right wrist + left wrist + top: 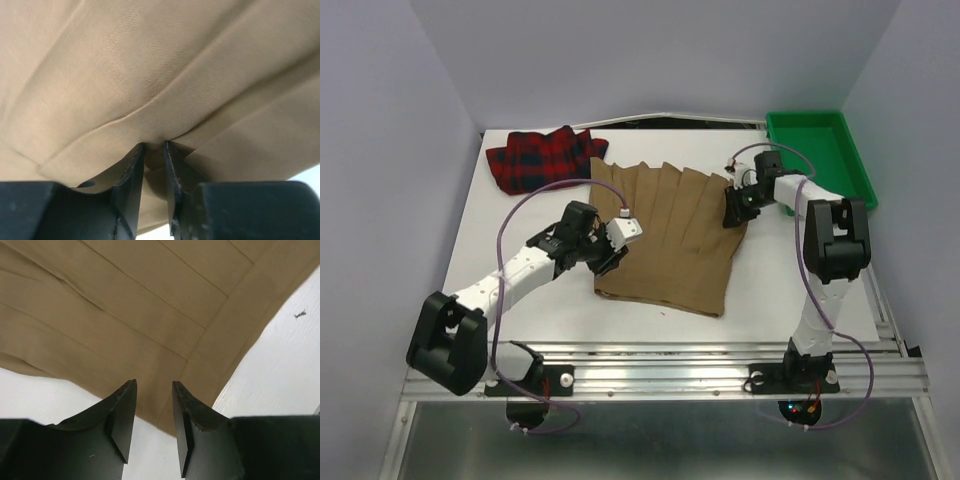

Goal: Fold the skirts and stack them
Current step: Fold the skirt

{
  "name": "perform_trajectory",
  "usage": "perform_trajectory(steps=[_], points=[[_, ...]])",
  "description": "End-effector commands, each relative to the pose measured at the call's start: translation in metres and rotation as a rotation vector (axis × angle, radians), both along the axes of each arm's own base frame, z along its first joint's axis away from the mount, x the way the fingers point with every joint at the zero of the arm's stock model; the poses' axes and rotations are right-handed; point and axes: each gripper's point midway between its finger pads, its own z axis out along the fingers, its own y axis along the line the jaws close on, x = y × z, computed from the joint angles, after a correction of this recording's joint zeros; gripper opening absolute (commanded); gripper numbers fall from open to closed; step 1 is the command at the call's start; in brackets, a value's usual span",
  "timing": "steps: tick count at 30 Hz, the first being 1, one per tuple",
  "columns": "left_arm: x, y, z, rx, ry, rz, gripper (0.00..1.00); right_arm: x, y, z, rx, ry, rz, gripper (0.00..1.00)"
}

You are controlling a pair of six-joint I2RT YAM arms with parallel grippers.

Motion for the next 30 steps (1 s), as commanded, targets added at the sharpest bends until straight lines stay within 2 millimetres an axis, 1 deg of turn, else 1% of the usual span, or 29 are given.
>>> perform_trajectory(steps=[1,2,3,4,5,6,7,8,9,10,11,12,13,14,15,16,17,18,19,20,21,23,24,26,27,30], points=[[0.02,-0.028,0.017,-0.139,0.034,0.057,0.45,-0.071,-0.019,-0.033,-0.163,0.144,0.082,0.27],[0.026,-0.028,0.016,-0.128,0.041,0.076,0.45,-0.092,-0.01,-0.03,-0.147,0.161,0.13,0.27],[0.028,-0.027,0.008,-0.109,0.065,0.092,0.44,-0.106,-0.002,-0.026,-0.133,0.178,0.166,0.26],[0.029,-0.025,-0.009,-0.076,0.107,0.108,0.44,-0.126,0.007,-0.022,-0.121,0.214,0.209,0.26],[0.032,-0.021,-0.016,-0.058,0.113,0.122,0.44,-0.153,0.031,-0.019,-0.091,0.246,0.296,0.26],[0.037,-0.017,-0.026,-0.033,0.116,0.144,0.44,-0.169,0.044,-0.003,-0.071,0.242,0.343,0.26],[0.041,-0.014,-0.031,-0.027,0.116,0.163,0.44,-0.183,0.056,0.004,-0.051,0.25,0.385,0.27],[0.047,-0.008,-0.035,-0.019,0.117,0.19,0.44,-0.197,0.073,0.014,0.006,0.261,0.433,0.27],[0.058,-0.005,-0.034,-0.018,0.103,0.22,0.44,-0.213,0.088,0.028,0.033,0.275,0.485,0.27],[0.063,-0.002,-0.042,-0.008,0.123,0.239,0.44,-0.218,0.096,0.037,0.072,0.285,0.503,0.27],[0.077,0.005,-0.038,-0.018,0.116,0.282,0.44,-0.222,0.107,0.05,0.151,0.301,0.517,0.27],[0.083,0.01,-0.04,-0.013,0.124,0.304,0.45,-0.217,0.114,0.067,0.184,0.299,0.521,0.31],[0.088,0.013,-0.043,-0.009,0.137,0.314,0.46,-0.214,0.119,0.075,0.208,0.295,0.518,0.32],[0.093,0.015,-0.039,-0.019,0.131,0.314,0.48,-0.207,0.12,0.083,0.219,0.275,0.509,0.33],[0.102,0.016,-0.023,-0.077,0.106,0.305,0.5,-0.191,0.121,0.095,0.24,0.231,0.484,0.37],[0.105,0.015,-0.013,-0.108,0.09,0.297,0.52,-0.182,0.12,0.103,0.253,0.201,0.464,0.39],[0.109,0.015,0.0,-0.133,0.064,0.281,0.55,-0.172,0.117,0.108,0.257,0.176,0.44,0.44],[0.113,0.014,0.009,-0.139,0.036,0.269,0.56,-0.162,0.114,0.112,0.26,0.149,0.422,0.45],[0.115,0.015,0.021,-0.144,0.01,0.268,0.57,-0.145,0.106,0.119,0.262,0.11,0.387,0.45],[0.12,0.016,0.029,-0.145,-0.012,0.267,0.61,-0.135,0.099,0.111,0.227,0.111,0.354,0.5],[0.128,0.017,0.042,-0.144,-0.048,0.268,0.62,-0.123,0.094,0.107,0.199,0.082,0.334,0.5],[0.139,0.022,0.047,-0.131,-0.062,0.291,0.65,-0.113,0.085,0.095,0.149,0.075,0.31,0.5],[0.148,0.024,0.046,-0.108,-0.056,0.301,0.66,-0.104,0.076,0.084,0.097,0.065,0.291,0.5],[0.157,0.032,0.042,-0.087,-0.037,0.318,0.68,-0.105,0.072,0.077,0.076,0.082,0.285,0.5],[0.163,0.035,0.036,-0.065,-0.011,0.328,0.69,-0.107,0.071,0.073,0.071,0.095,0.281,0.5],[0.172,0.049,0.023,-0.032,0.04,0.362,0.71,-0.118,0.07,0.067,0.08,0.13,0.275,0.51]])
